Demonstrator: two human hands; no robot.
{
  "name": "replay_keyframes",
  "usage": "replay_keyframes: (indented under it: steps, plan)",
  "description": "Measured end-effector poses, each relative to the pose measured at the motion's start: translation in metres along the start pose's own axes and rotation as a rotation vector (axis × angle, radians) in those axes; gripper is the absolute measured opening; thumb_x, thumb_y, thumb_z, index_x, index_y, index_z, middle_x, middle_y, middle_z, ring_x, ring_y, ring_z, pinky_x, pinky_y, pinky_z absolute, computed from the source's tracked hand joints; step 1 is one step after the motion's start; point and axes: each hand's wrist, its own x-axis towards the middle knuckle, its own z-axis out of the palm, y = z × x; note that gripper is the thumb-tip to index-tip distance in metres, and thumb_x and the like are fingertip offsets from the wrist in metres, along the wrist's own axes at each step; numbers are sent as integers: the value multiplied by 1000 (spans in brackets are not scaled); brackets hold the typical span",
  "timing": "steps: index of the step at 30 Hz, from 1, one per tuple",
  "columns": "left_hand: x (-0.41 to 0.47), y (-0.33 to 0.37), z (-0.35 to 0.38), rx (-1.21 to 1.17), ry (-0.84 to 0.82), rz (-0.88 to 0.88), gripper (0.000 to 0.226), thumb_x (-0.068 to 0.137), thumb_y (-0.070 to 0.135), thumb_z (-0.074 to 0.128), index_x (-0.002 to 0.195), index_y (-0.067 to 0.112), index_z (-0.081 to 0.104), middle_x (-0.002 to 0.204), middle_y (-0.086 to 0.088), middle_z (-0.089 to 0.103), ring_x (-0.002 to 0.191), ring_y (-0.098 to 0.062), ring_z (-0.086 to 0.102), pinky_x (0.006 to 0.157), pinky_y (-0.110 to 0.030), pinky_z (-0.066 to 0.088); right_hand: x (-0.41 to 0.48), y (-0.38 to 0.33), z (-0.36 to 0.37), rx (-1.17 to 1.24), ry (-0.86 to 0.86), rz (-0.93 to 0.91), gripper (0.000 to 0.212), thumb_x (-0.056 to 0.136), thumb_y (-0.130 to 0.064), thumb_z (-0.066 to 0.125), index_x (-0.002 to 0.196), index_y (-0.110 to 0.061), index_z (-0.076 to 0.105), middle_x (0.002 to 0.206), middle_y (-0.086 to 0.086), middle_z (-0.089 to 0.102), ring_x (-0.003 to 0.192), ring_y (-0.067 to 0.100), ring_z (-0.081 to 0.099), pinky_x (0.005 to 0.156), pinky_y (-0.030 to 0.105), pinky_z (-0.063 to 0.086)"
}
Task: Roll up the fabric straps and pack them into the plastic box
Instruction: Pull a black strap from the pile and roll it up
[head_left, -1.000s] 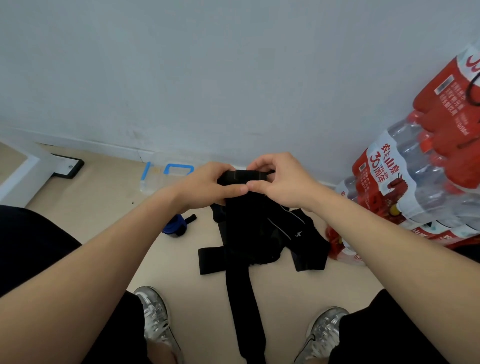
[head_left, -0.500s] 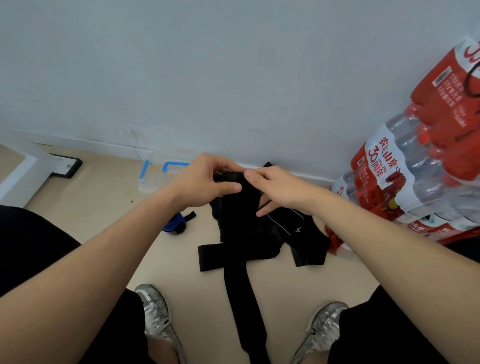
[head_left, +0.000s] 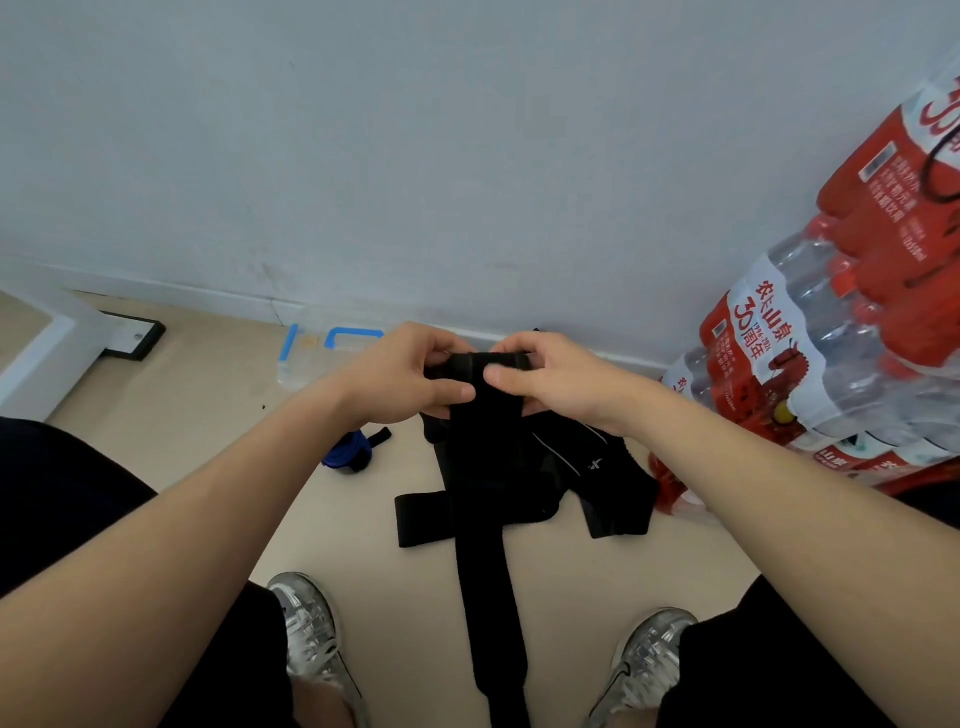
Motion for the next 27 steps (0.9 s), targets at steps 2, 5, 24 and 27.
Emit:
replay_keyframes:
  steps: [2,5,24,27]
  plan:
    - [0,0,1,14,35,19,27,97,-7,74,119,9,73,104,-10,80,90,-22,82,82,-36,68,-2,-4,0,40,-54,85,33,109,-52,56,123,-27,72,107,3,79,98,21,79,94,38,62]
    - [-3,2,5,81,51,59,25,96,-7,75,111,12,69,109,-18,74,88,-28,81,82,-40,69,0,-4,-1,-22,-48,106,40,111,-54,51,123,-25,75,114,4,80,114,27,76,107,48,58]
    - [-11,12,7,-71,-88,-110,31,109,5,61,138,14,64,133,-12,71,107,-24,79,87,-32,66,-10,-5,4,68,39,-1,37,85,1,85,112,-21,74,111,12,78,93,20,75,98,39,60]
    - [-10,11,5,-10,-86,-65,33,108,3,61,137,17,66,132,-9,71,106,-19,79,88,-29,65,-7,-11,4,113,33,56,21,96,-6,70,114,-15,74,104,8,74,94,18,72,90,36,61]
